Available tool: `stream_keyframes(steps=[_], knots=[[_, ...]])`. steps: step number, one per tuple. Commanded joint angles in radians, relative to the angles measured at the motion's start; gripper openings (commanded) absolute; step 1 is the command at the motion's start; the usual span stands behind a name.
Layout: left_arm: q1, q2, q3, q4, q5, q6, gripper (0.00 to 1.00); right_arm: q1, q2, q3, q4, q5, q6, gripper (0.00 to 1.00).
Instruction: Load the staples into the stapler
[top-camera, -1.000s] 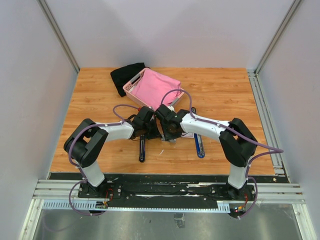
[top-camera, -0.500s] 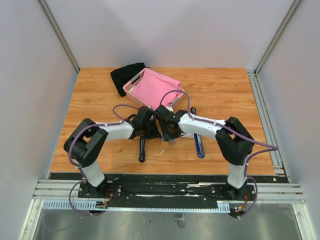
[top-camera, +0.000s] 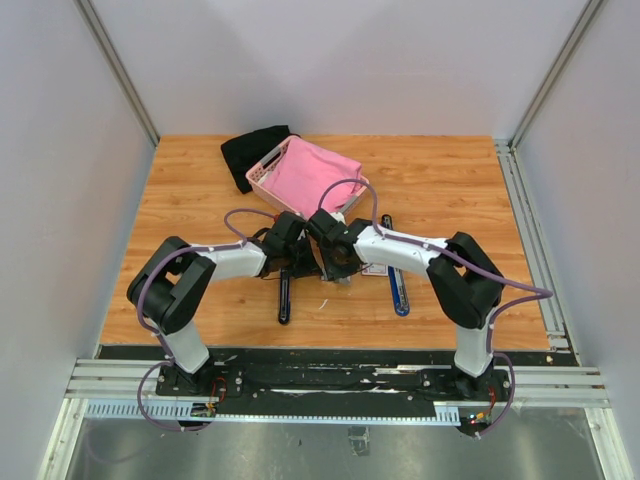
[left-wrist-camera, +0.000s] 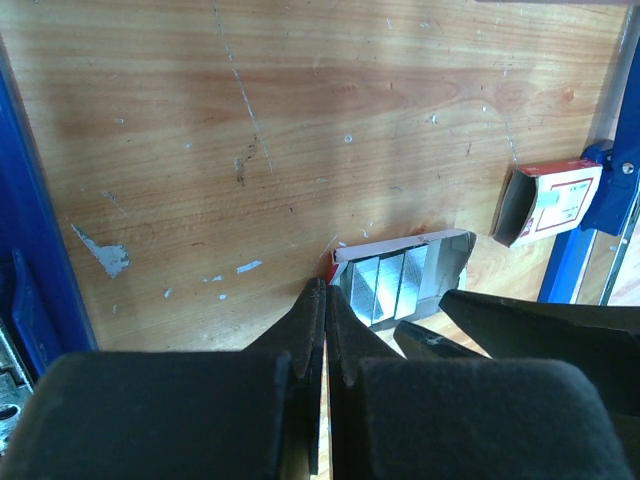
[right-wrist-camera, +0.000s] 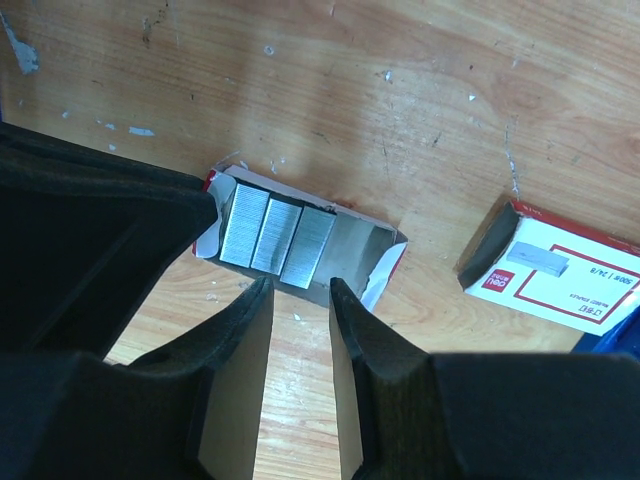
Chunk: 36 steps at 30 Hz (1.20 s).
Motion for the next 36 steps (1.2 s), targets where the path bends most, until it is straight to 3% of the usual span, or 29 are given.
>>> stream_keyframes(steps=[1,13,25,32,36], knots=[[-0.026,0.006,0.012,-0.008,-0.02,0.008,0.0,-0.005,0.071,0.006,-0.021,0.012,-0.011,0.31],[-0.023,-0.107,-0.058,0.063,0.021,-0.021,0.03,-0.045,-0.064,-0.087,0.011,0.036,0.015,0.36],[-0.023,-0.141,-0.105,0.125,0.063,-0.006,0.0,-0.05,-0.119,-0.117,0.031,0.049,0.008,0.31],[-0.023,-0.26,-0.175,0.222,0.062,0.001,0.0,-0.098,-0.226,-0.169,0.038,0.0,0.016,0.31],[-0.023,-0.251,-0.163,0.194,0.044,0.008,0.0,-0.125,-0.272,-0.203,0.073,-0.054,0.005,0.32]])
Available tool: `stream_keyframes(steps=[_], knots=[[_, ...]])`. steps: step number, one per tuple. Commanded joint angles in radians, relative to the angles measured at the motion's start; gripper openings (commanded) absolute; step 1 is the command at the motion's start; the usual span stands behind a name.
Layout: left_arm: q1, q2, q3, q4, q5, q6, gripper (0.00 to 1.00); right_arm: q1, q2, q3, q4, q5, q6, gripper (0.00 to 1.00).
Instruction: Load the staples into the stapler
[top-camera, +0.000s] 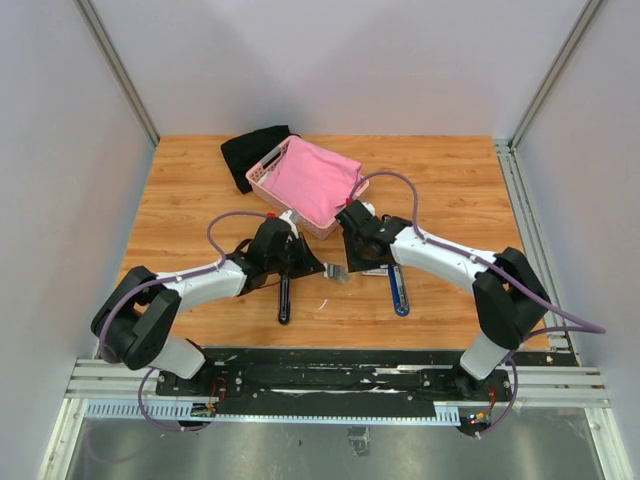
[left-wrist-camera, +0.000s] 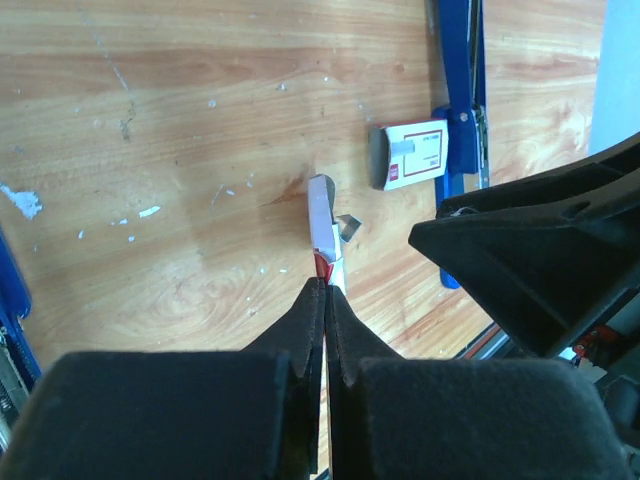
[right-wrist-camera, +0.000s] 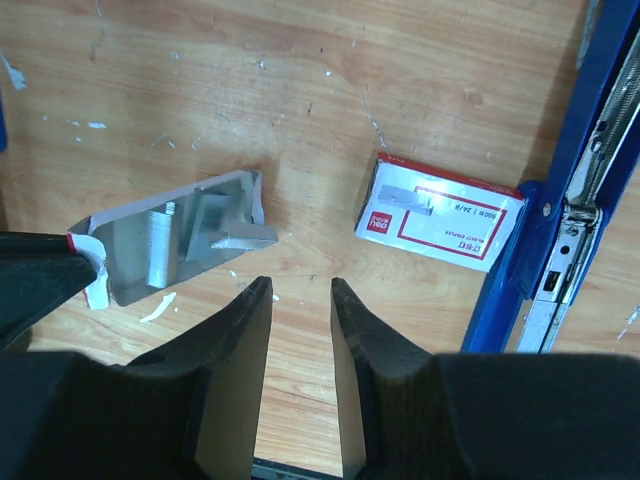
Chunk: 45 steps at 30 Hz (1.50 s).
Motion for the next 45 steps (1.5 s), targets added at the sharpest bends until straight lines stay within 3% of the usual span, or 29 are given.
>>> stream_keyframes(steps=[1,9,15,25,27,37,45], knots=[[-0.003,0.013,0.019,0.006,-0.013,0.025,0.0,-0.029,-0.044,-0.039,0.038,-0.058,-0.005,0.32],[-0.003,0.104,0.057,-0.105,-0.071,0.028,0.0,-0.03,-0.014,-0.08,0.118,-0.129,-0.05,0.32],[0.001,0.148,0.077,-0.154,-0.104,0.05,0.01,-0.014,0.027,-0.039,0.068,-0.056,-0.08,0.31],[0.014,0.056,0.056,-0.15,-0.17,0.061,0.47,-0.006,0.096,0.057,-0.034,0.039,-0.091,0.27],[0.015,0.031,0.05,-0.145,-0.185,0.063,0.52,-0.007,0.115,0.074,-0.041,0.04,-0.096,0.25],[0.017,-0.074,0.025,-0.128,-0.235,0.077,0.62,-0.006,0.205,0.149,-0.08,0.083,-0.108,0.18],[0.017,-0.114,0.021,-0.129,-0.255,0.082,0.64,-0.007,0.247,0.185,-0.083,0.081,-0.122,0.14]])
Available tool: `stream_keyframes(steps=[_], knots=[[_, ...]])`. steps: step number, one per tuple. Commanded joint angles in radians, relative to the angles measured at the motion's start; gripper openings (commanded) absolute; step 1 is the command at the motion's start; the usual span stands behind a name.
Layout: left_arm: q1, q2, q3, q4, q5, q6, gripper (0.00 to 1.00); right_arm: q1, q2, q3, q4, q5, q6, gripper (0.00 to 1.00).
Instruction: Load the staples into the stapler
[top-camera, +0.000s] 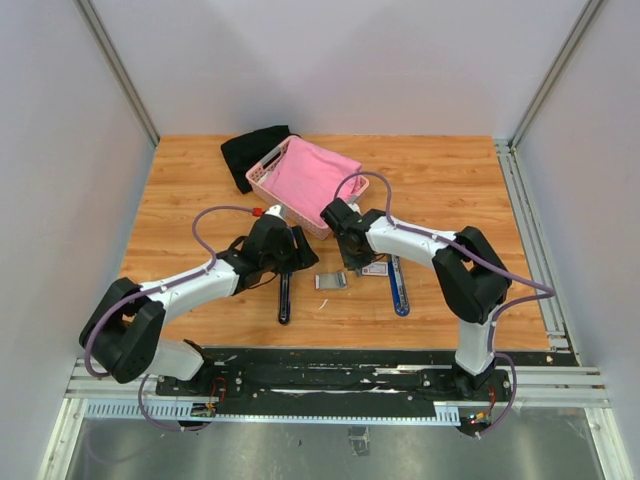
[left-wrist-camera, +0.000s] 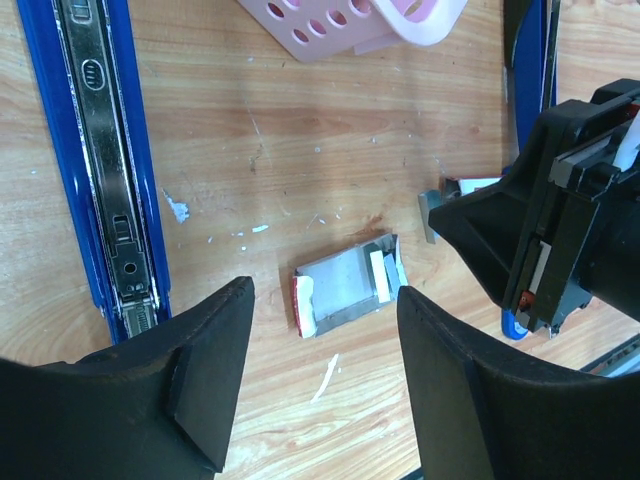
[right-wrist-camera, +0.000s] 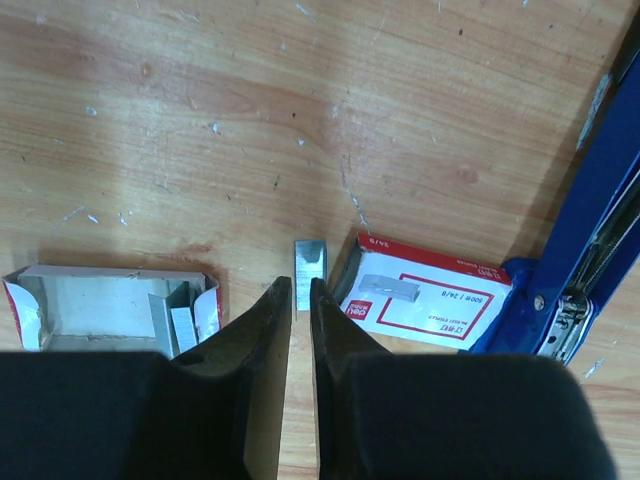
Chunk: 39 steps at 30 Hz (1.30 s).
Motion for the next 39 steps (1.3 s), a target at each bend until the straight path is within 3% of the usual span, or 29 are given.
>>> stream_keyframes(steps=[1,13,18,22,25,31,36,39], knots=[[0.004,-0.025,-0.009,0.021,-0.036,0.014,0.64,0.008,0.028,0.045,-0.029,0.027,-0.018,0.14],[0.006,-0.027,-0.006,0.012,-0.039,0.013,0.64,0.008,0.065,0.061,-0.029,0.015,-0.021,0.12],[0.006,-0.057,-0.017,0.016,-0.045,0.011,0.65,-0.007,0.072,0.058,-0.029,-0.017,-0.009,0.01],[0.016,-0.12,-0.045,0.027,-0.032,-0.007,0.68,-0.034,0.007,0.051,-0.028,-0.063,-0.003,0.01],[0.029,-0.202,-0.06,0.021,0.001,-0.027,0.71,-0.069,-0.095,0.031,-0.008,-0.157,0.001,0.01],[0.032,-0.387,-0.067,0.041,0.128,-0.054,0.8,-0.156,-0.322,0.008,0.046,-0.513,-0.038,0.0],[0.032,-0.462,-0.028,0.16,0.296,-0.08,0.84,-0.2,-0.483,0.045,0.095,-0.759,-0.035,0.0],[0.032,-0.464,0.015,0.236,0.371,-0.089,0.86,-0.205,-0.565,0.023,0.22,-0.864,0.048,0.0]])
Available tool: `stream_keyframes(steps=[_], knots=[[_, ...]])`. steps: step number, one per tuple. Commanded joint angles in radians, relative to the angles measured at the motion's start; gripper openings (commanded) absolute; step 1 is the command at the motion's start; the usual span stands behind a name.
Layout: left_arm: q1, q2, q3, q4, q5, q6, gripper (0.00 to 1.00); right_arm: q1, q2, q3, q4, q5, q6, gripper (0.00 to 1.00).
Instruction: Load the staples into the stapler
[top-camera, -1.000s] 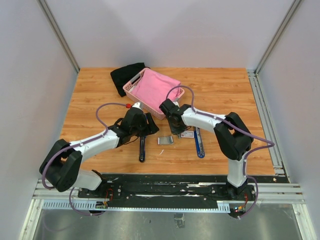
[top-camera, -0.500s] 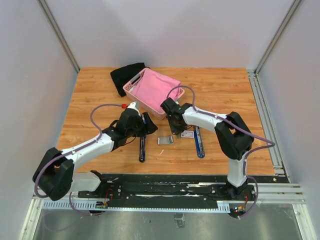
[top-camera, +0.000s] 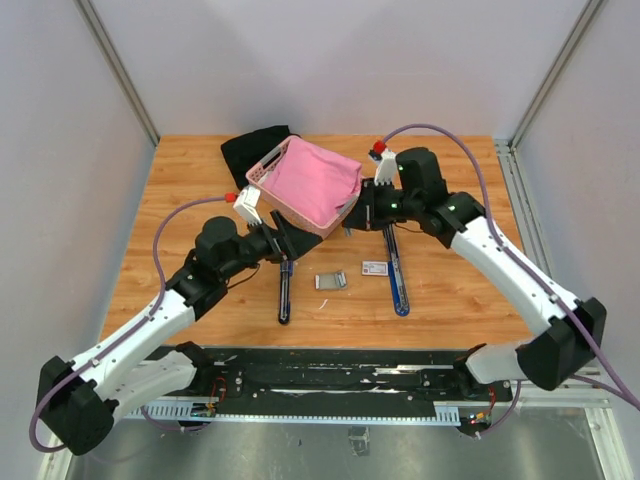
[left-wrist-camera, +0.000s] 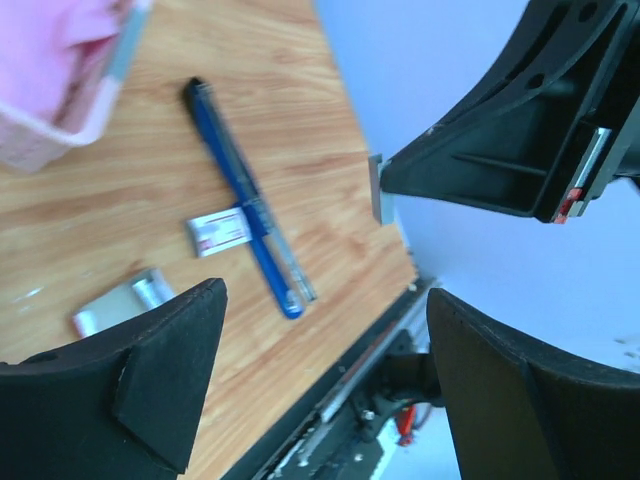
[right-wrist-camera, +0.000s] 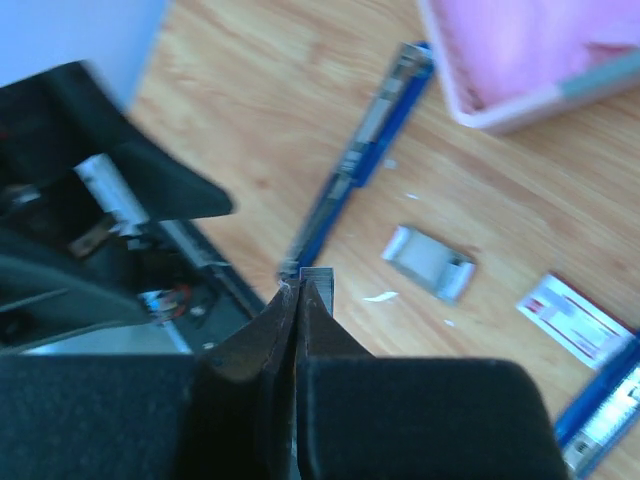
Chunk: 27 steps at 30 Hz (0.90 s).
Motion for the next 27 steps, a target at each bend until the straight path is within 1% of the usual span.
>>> stream_keyframes(steps=[1,4,6,12,15,18,24,27], knots=[[0.005,-0.007,0.087,0.167,0.18,-0.023,0.86,-0.015,-0.098,-0.016,0.195,-0.279,0.111,0.0],[0.002,0.035,0.153,0.206,0.269,-0.032,0.87,-0.015,-0.141,-0.054,0.358,-0.373,0.249,0.0],[-0.006,0.055,0.202,0.211,0.311,-0.024,0.86,-0.016,-0.165,-0.068,0.428,-0.396,0.302,0.0],[-0.031,0.067,0.241,0.277,0.383,-0.045,0.85,-0.014,-0.197,-0.059,0.475,-0.431,0.344,0.01],[-0.036,0.075,0.24,0.278,0.381,-0.056,0.83,-0.013,-0.209,-0.061,0.534,-0.456,0.385,0.01],[-0.044,0.077,0.243,0.279,0.366,-0.061,0.82,-0.011,-0.213,-0.054,0.545,-0.471,0.4,0.01],[-0.07,0.093,0.271,0.282,0.373,-0.059,0.62,-0.005,-0.214,-0.065,0.59,-0.491,0.432,0.01],[-0.08,0.091,0.271,0.304,0.38,-0.07,0.54,-0.002,-0.214,-0.066,0.595,-0.497,0.435,0.01]])
